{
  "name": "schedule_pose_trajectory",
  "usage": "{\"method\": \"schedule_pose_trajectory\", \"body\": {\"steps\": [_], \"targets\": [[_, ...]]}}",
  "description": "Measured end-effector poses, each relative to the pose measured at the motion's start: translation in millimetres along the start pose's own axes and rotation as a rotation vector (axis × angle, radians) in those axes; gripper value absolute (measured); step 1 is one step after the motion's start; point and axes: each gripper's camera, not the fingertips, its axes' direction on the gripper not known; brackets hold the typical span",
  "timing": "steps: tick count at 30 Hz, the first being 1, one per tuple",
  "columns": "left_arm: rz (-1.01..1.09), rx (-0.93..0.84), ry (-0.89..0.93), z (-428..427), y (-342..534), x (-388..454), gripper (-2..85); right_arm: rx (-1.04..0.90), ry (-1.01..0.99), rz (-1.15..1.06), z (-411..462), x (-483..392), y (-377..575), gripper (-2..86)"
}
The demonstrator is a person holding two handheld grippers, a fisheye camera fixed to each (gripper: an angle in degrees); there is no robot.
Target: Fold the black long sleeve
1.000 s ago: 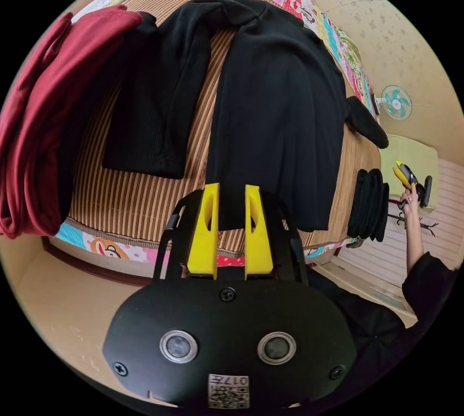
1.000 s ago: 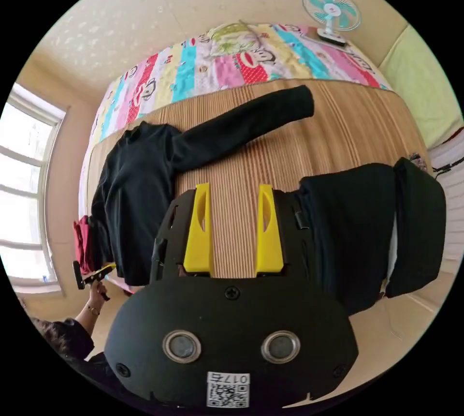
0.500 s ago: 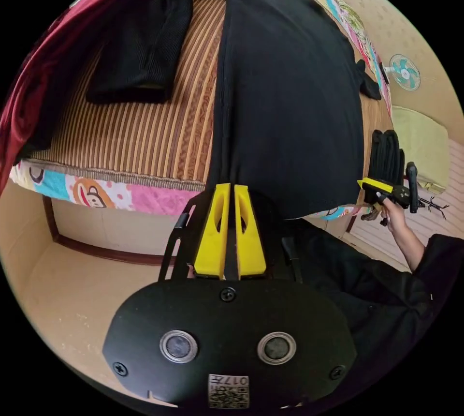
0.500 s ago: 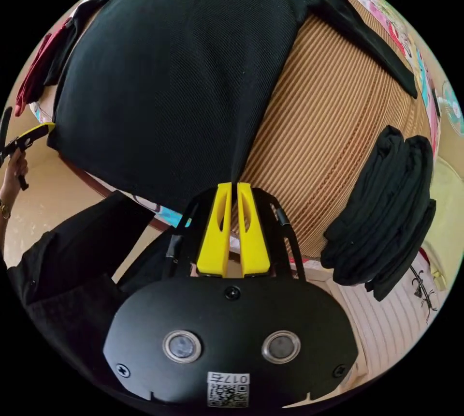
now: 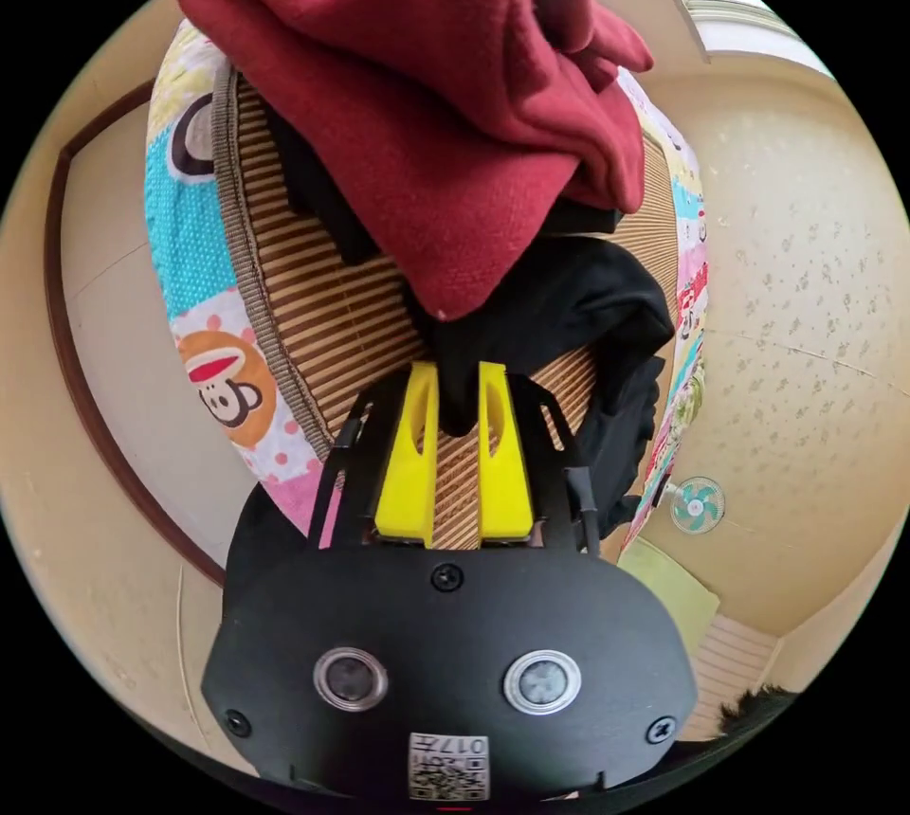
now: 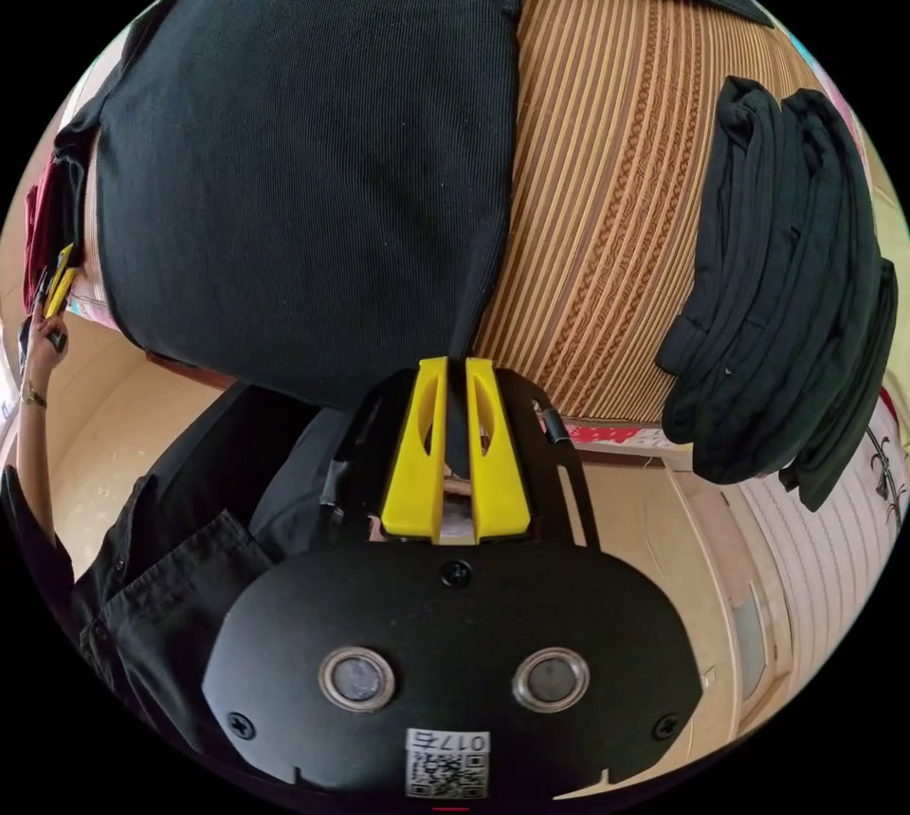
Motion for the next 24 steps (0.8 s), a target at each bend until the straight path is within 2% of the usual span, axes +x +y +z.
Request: {"method": "schedule_pose_trajectory", "body": {"steps": [2,6,8,10,14,16,20,23,24], "targets": [[0.023,-0.009,0.001,0,1,6,5.0,0.003,-0.006,0.001,-5,14,5,4.3],[0.246,0.048,-0.032,-38,40,45,4.5,-0.026,-0.088,-0.014,-1,49,15,3.9],[0.279,0.144,-0.044,-73,61,57,4.5,-0.038,-0.135,-0.002,1,64,19,3.6],[0.297,0.413,-0.155,-131,85,74,4.4,-0.036,-0.197,0.023,1,85,24,3.4],[0.419,0.569,-0.197,-185,76,115,4.5,-0.041,-0.347,0.050,5,113,34,3.2],[0.577,0.619,-0.137,-193,74,163,4.5,-0.034,-0.422,0.051,5,128,42,3.1],[0.851,0.585,0.069,-150,112,265,4.6,-0.017,-0.469,0.054,0,149,56,2.7],[1.046,0.446,0.233,-57,177,349,4.8,0.009,-0.501,0.066,-14,172,63,2.1],[1.118,0.327,0.287,-6,205,378,5.1,0.033,-0.525,0.053,-24,181,63,1.9]]}}
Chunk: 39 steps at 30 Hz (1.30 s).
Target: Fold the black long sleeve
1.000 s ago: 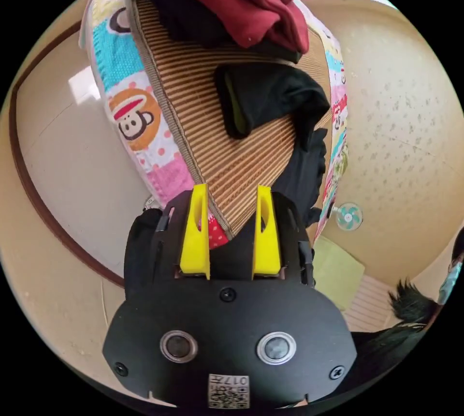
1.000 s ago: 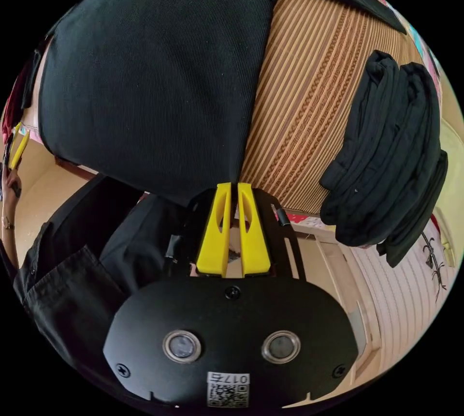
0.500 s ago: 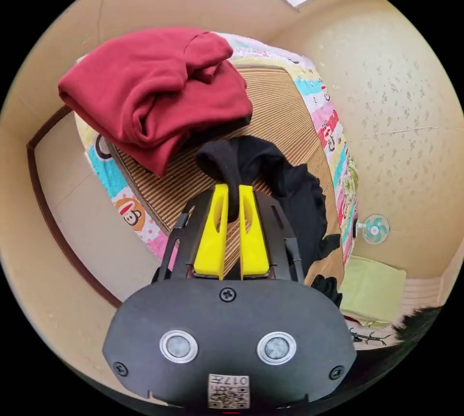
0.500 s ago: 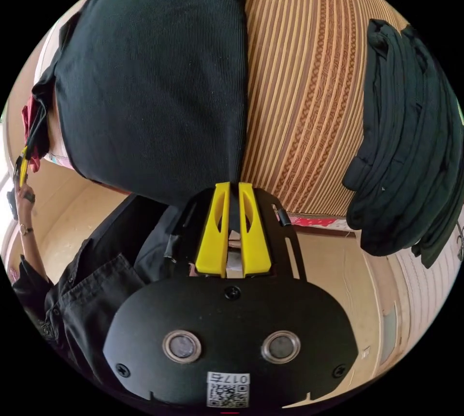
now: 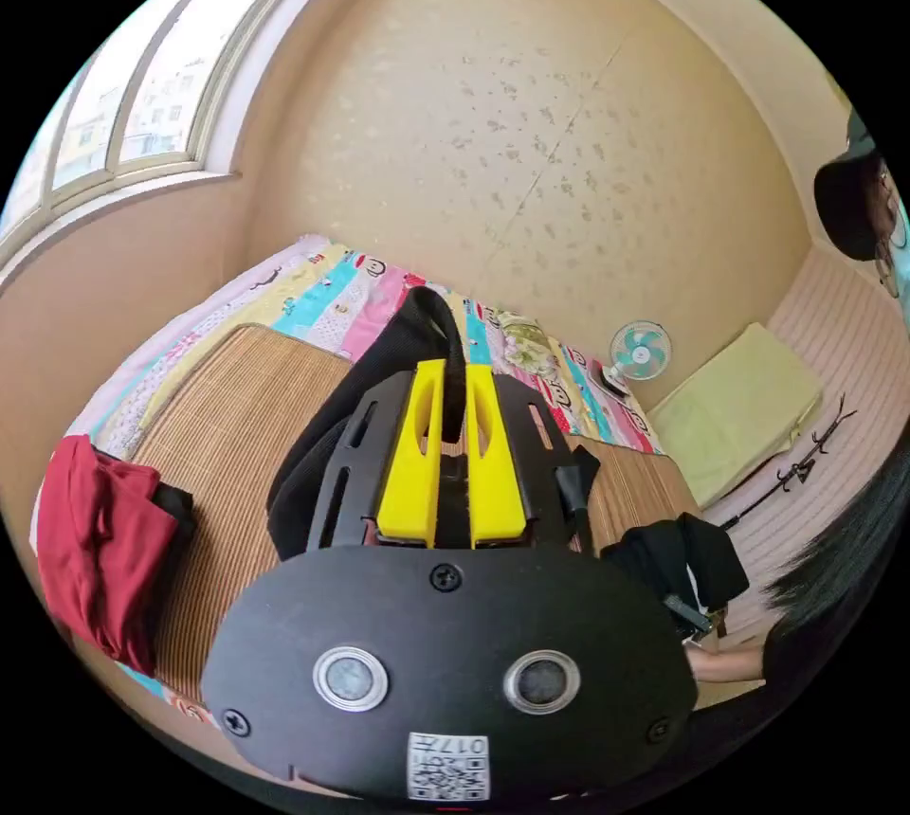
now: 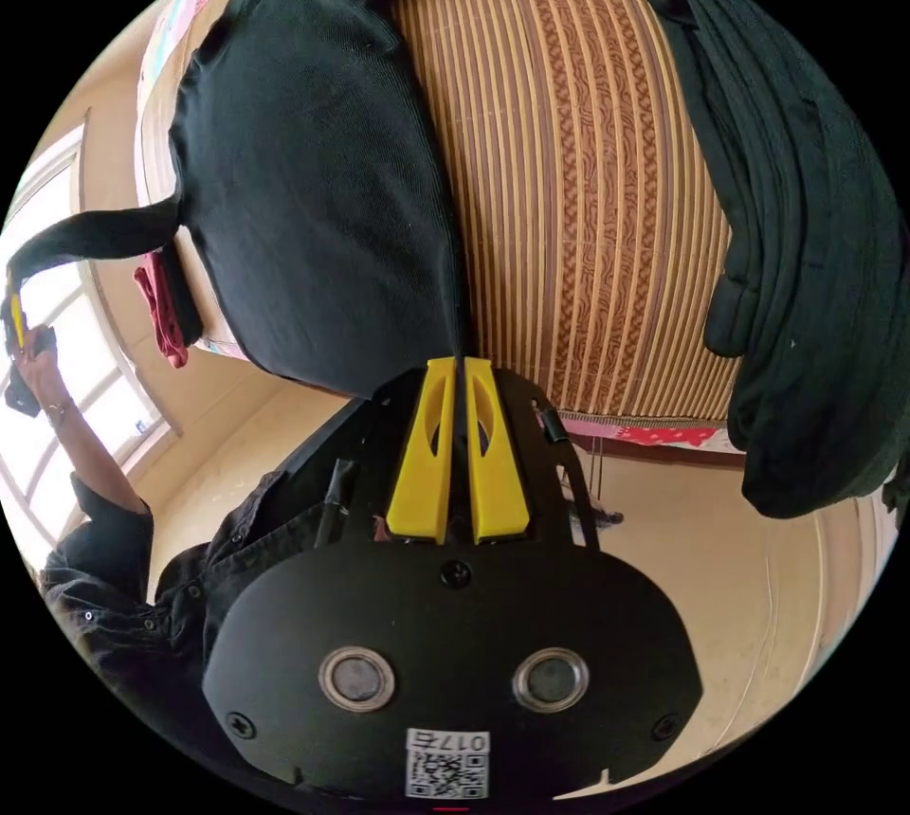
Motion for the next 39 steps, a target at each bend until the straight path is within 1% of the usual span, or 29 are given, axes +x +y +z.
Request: {"method": "schedule_pose_trajectory", "body": {"steps": [1,2,4,5,6,7,8,10,11,13,16,18,19,20,22,23,25,26,28,29,31,32,33,34,35,37,38,39], "targets": [[0.013,-0.096,0.093,56,14,31,5.6,0.027,-0.018,-0.021,-17,2,-3,2.0],[0.007,-0.147,0.128,83,24,45,6.0,0.044,-0.022,-0.031,-27,3,-5,2.1],[-0.028,-0.318,0.253,158,67,92,6.5,0.165,-0.026,-0.077,-77,5,-19,3.0],[-0.033,-0.343,0.276,168,78,102,6.6,0.205,-0.025,-0.089,-91,5,-24,3.5],[-0.038,-0.374,0.311,180,100,119,6.6,0.286,-0.024,-0.107,-119,8,-38,4.4],[-0.037,-0.409,0.326,186,121,132,6.6,0.360,-0.024,-0.108,-145,13,-56,5.6],[-0.038,-0.435,0.326,189,132,137,6.6,0.392,-0.029,-0.100,-157,17,-68,6.3],[-0.055,-0.584,0.327,196,179,146,6.5,0.477,-0.110,-0.031,-194,41,-126,9.0],[-0.062,-0.622,0.330,196,190,146,6.5,0.495,-0.125,-0.010,-200,48,-142,9.7],[-0.088,-0.738,0.330,190,232,140,6.5,0.561,-0.119,0.121,-216,77,-206,11.4],[-0.093,-0.851,0.281,176,273,130,6.1,0.651,-0.111,0.270,-224,109,-258,12.2],[-0.101,-0.889,0.231,168,289,122,5.9,0.713,-0.180,0.286,-221,119,-271,11.8],[-0.121,-0.894,0.205,162,296,116,5.8,0.745,-0.195,0.276,-219,120,-275,10.1],[-0.135,-0.892,0.195,159,299,112,5.7,0.749,-0.190,0.283,-217,121,-276,9.2],[-0.207,-0.878,0.179,147,304,95,5.2,0.745,-0.171,0.316,-214,118,-270,4.7],[-0.224,-0.873,0.179,143,304,91,5.2,0.778,-0.170,0.319,-217,114,-261,4.3],[-0.271,-0.832,0.144,120,304,74,5.1,1.041,-0.098,0.287,-242,69,-203,3.5],[-0.280,-0.824,0.131,114,305,69,5.1,1.096,-0.056,0.251,-249,50,-190,3.4],[-0.316,-0.804,0.086,86,306,53,5.1,1.198,0.085,0.066,-260,-44,-152,3.2],[-0.325,-0.799,0.076,80,307,49,5.1,1.227,0.095,0.008,-259,-70,-141,3.1],[-0.351,-0.783,0.040,56,311,36,5.1,1.306,0.091,-0.270,-236,-179,-101,3.2],[-0.357,-0.779,0.030,51,312,33,5.1,1.312,0.086,-0.328,-225,-205,-93,3.2],[-0.365,-0.770,0.013,42,315,27,5.1,1.299,0.065,-0.432,-198,-256,-82,3.3],[-0.367,-0.759,0.000,34,318,22,5.1,1.243,0.025,-0.535,-162,-301,-77,3.3],[-0.366,-0.756,-0.006,31,320,20,5.1,1.195,-0.001,-0.586,-139,-323,-77,3.4],[-0.362,-0.749,-0.029,23,326,10,5.2,0.935,-0.064,-0.725,-32,-386,-87,3.6],[-0.360,-0.744,-0.035,21,326,8,5.2,0.855,-0.052,-0.751,-1,-396,-90,3.6],[-0.352,-0.728,-0.047,17,326,3,5.4,0.687,0.005,-0.781,60,-409,-96,3.8]]}}
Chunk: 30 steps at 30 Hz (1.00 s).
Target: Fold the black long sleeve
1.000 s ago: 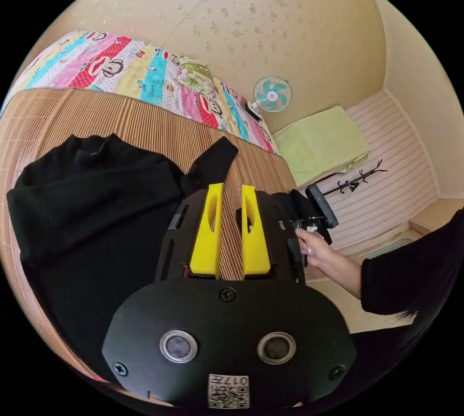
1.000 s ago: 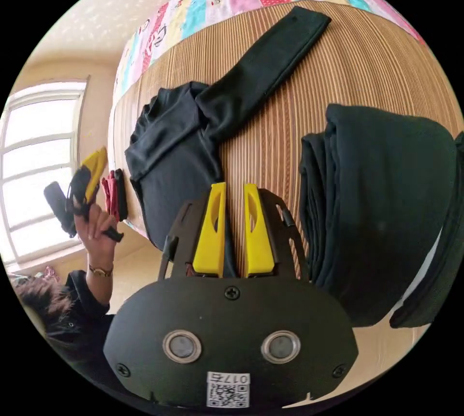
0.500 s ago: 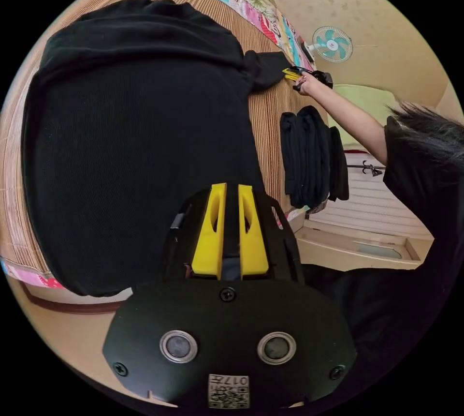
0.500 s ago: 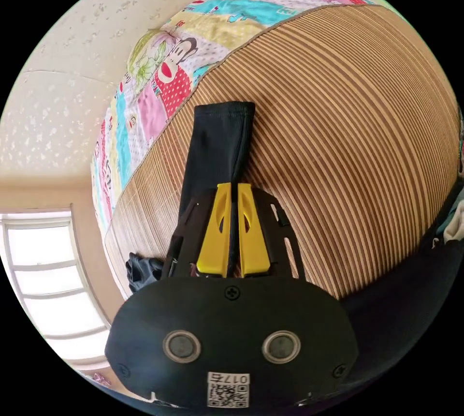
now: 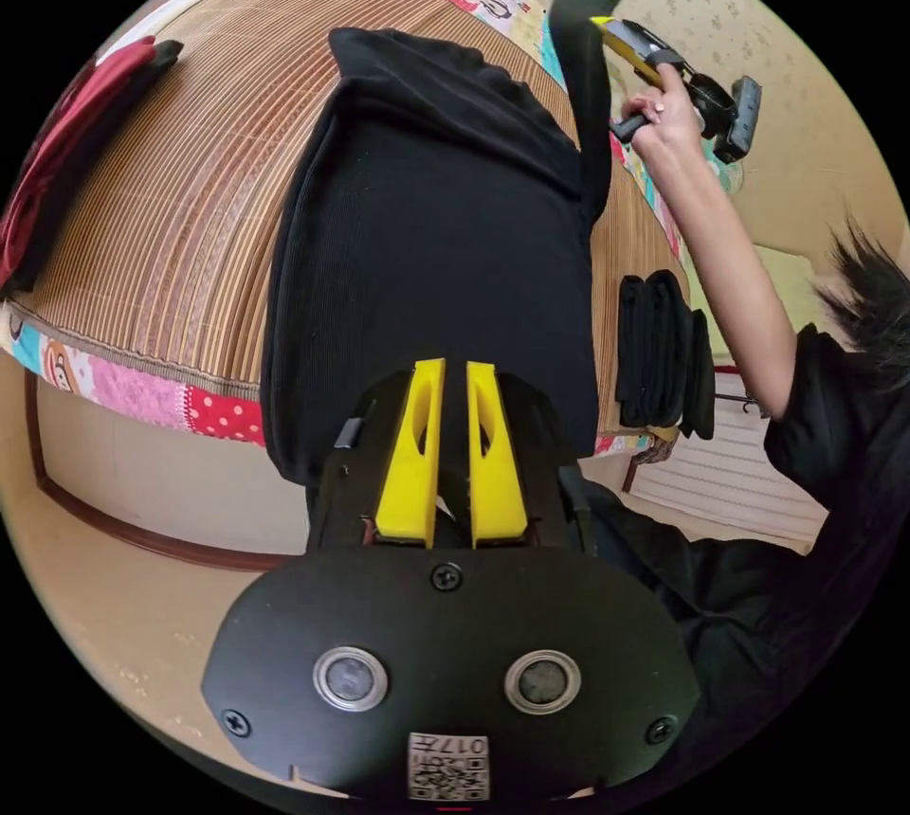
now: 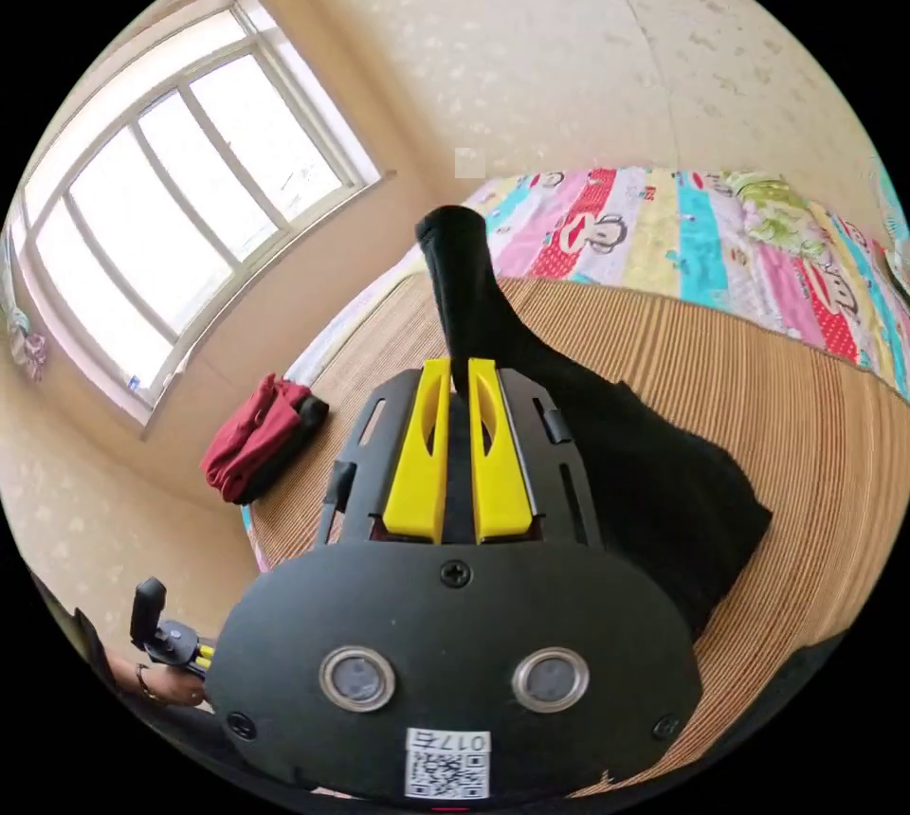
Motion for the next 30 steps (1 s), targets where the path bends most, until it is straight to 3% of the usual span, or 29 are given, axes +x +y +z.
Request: {"method": "schedule_pose_trajectory", "body": {"steps": [2,8,12,13,21,24,27,30], "targets": [[0.018,0.031,-0.024,-7,0,-6,5.8,-0.180,0.036,0.031,46,-14,46,2.8],[0.132,0.051,-0.217,-6,-7,-18,5.7,-0.149,0.278,0.190,-41,3,203,3.6],[0.186,-0.078,-0.434,45,-41,-22,1.6,-0.291,0.476,0.298,-56,28,278,4.0],[0.217,-0.099,-0.417,54,-55,-22,0.8,-0.347,0.494,0.326,-42,40,287,3.3],[0.275,0.040,-0.384,42,-190,-15,-0.1,-0.206,0.438,0.407,-2,96,155,1.6],[0.268,0.148,-0.326,7,-231,-17,0.8,-0.113,0.396,0.501,-31,113,111,1.3],[0.261,0.283,-0.282,-45,-229,-25,4.2,0.008,0.305,0.487,-84,112,117,1.9],[0.259,0.253,-0.227,-62,-203,-49,8.5,-0.020,0.325,0.522,-117,116,165,4.8]]}}
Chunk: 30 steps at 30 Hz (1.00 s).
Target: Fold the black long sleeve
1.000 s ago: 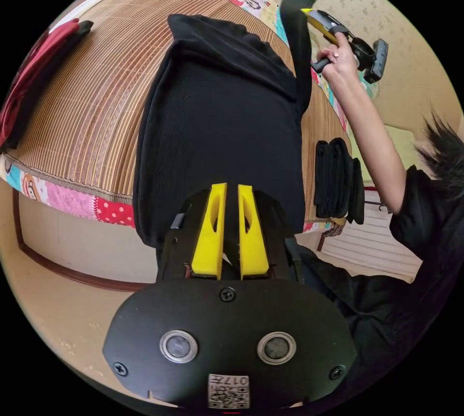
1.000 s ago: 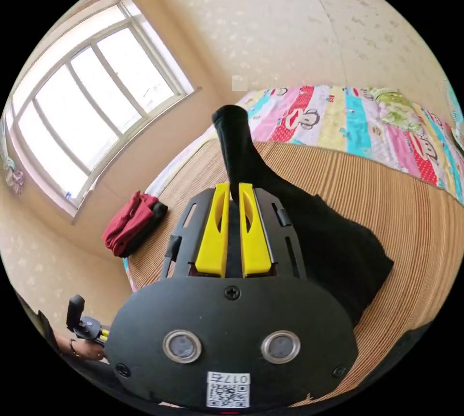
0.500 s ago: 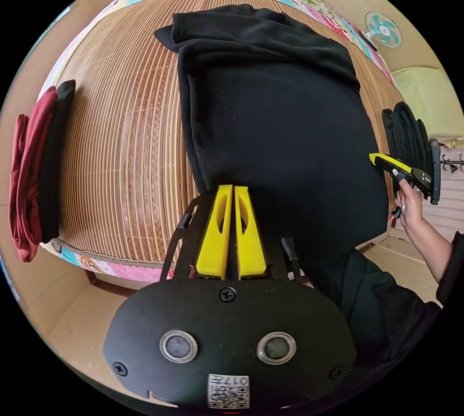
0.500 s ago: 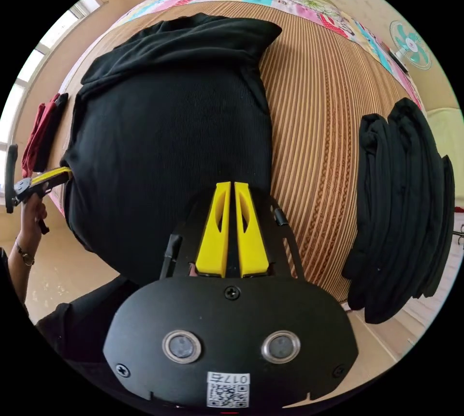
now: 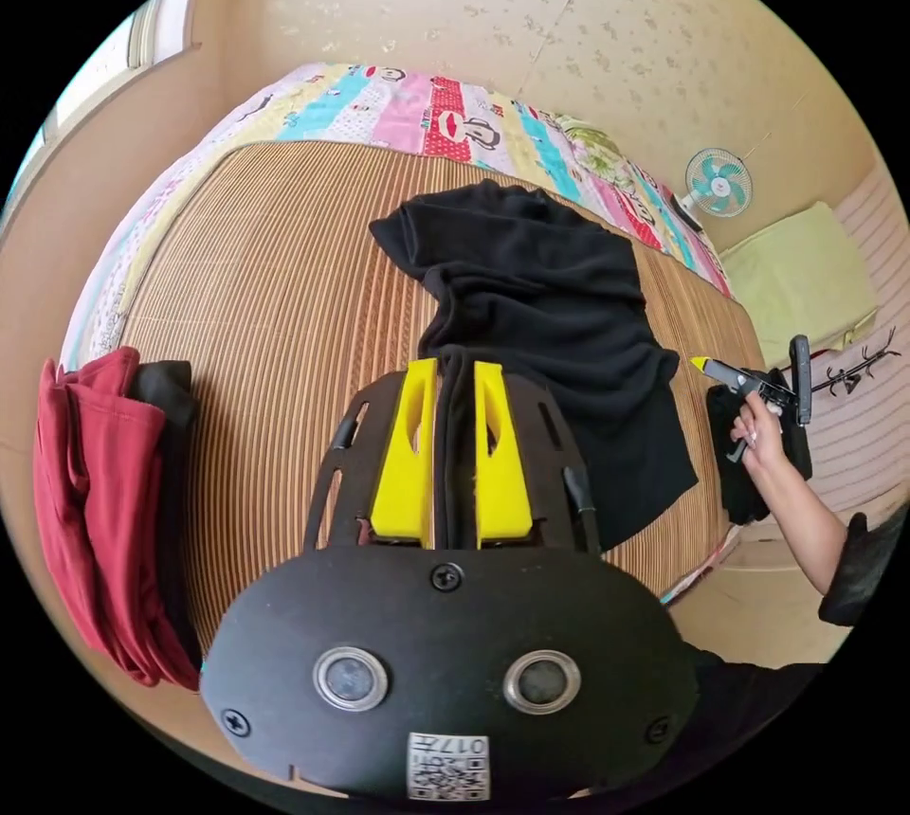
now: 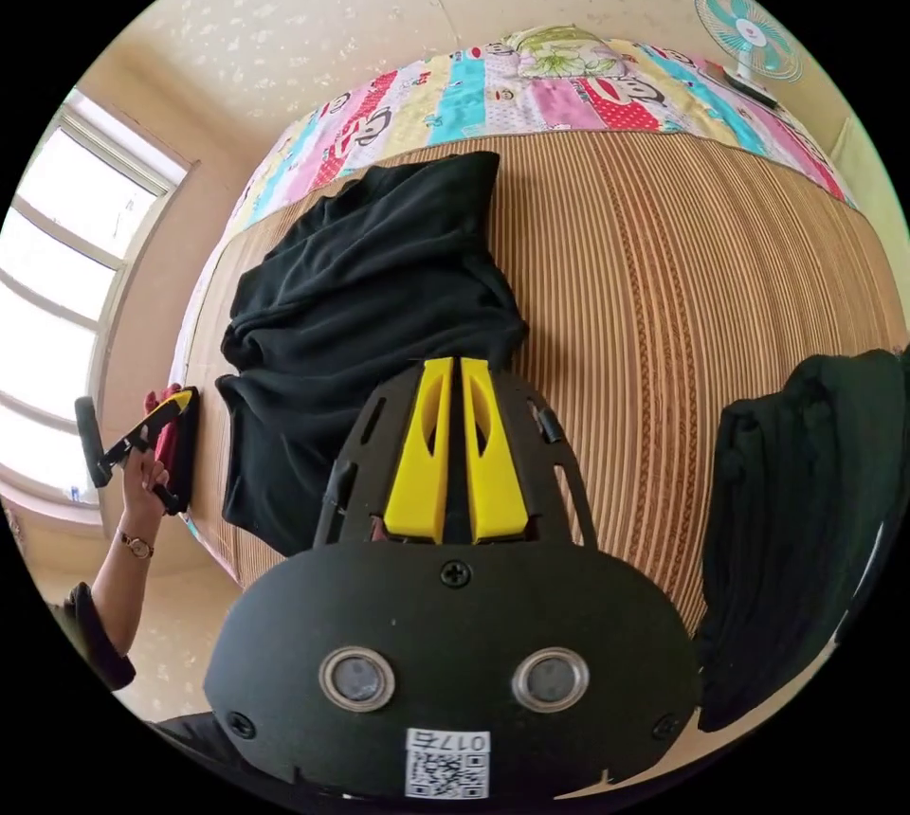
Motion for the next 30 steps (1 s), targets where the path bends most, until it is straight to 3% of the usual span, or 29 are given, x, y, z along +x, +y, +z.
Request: {"method": "schedule_pose_trajectory", "body": {"steps": [6,10,12,16,20,24,26,30], "targets": [[-0.123,-0.193,0.055,22,93,-32,10.8,-0.125,0.024,0.105,-6,64,90,11.2],[-0.238,-0.202,0.114,27,126,-38,11.6,-0.167,-0.046,0.155,-6,78,114,12.0],[-0.261,-0.185,0.055,25,128,-35,10.6,-0.145,-0.023,0.156,-10,76,118,10.7],[-0.205,-0.266,-0.092,21,123,-27,4.6,-0.311,-0.065,0.066,-15,65,133,4.6],[-0.092,-0.350,-0.022,-5,145,-25,4.2,-0.321,-0.179,0.124,-69,92,169,3.5],[-0.231,-0.483,0.249,-57,205,-50,4.1,-0.352,-0.565,0.248,-147,135,225,3.1],[-0.323,-0.487,0.354,-83,225,-62,4.0,-0.399,-0.608,0.216,-176,135,248,3.0],[-0.389,-0.238,0.648,-133,226,-87,4.1,-0.099,-0.966,0.302,-232,159,246,2.9]]}}
